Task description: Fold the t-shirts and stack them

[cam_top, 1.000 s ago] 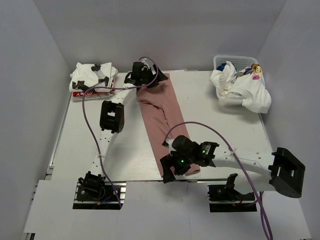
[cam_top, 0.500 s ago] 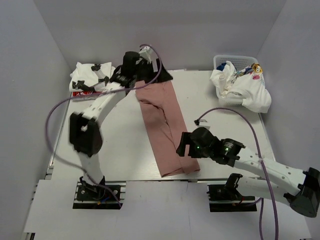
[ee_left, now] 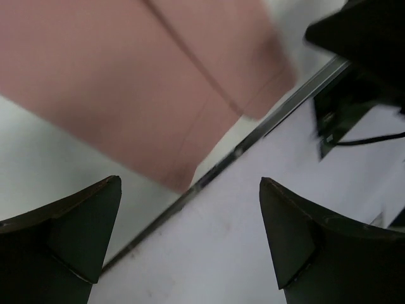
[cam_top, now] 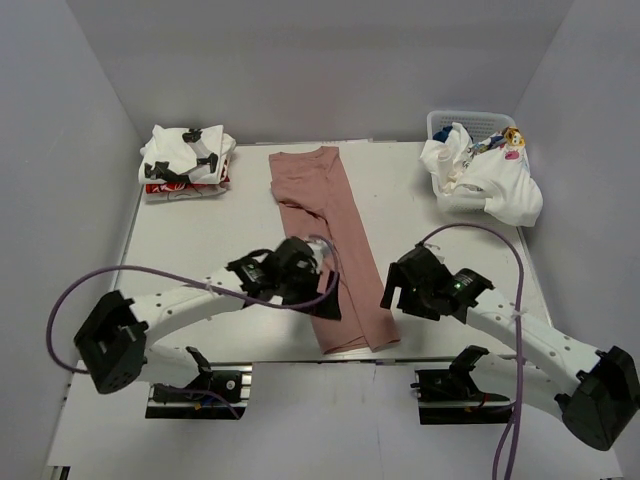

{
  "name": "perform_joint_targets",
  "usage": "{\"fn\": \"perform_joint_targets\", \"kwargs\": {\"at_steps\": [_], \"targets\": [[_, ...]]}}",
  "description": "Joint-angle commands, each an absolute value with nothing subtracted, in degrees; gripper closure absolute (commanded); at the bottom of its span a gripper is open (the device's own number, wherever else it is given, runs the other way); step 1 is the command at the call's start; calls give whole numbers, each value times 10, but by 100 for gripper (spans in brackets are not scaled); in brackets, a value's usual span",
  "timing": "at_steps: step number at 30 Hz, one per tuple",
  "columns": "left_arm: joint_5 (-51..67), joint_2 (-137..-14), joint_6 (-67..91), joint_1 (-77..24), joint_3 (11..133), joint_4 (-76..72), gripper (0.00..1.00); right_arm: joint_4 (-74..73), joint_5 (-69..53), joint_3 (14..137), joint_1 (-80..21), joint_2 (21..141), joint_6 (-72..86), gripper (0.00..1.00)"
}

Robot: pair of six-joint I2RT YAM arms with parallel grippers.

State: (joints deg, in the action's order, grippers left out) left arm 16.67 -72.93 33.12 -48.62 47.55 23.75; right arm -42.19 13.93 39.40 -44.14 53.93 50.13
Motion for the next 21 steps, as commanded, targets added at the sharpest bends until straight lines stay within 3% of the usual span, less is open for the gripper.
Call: {"fn": "perform_joint_targets", "kwargs": {"at_steps": [1,5,13,18,21], "targets": [[85,-770,366,-570,528,340,0,-411,67,378,-414,561,464,10],[21,-872,393,-640,566,412,0,-416,65,364,-389,552,453,10],[-52,-959,433,-690,608,453,3,-406,30,331,-345,545,426,10],[-17,-977,446,-703,595,384,11,-383,5,312,-328,549,424,10],[-31,-971,464,-703,584,377,25,-374,-20,296,-324,548,423,16]]}}
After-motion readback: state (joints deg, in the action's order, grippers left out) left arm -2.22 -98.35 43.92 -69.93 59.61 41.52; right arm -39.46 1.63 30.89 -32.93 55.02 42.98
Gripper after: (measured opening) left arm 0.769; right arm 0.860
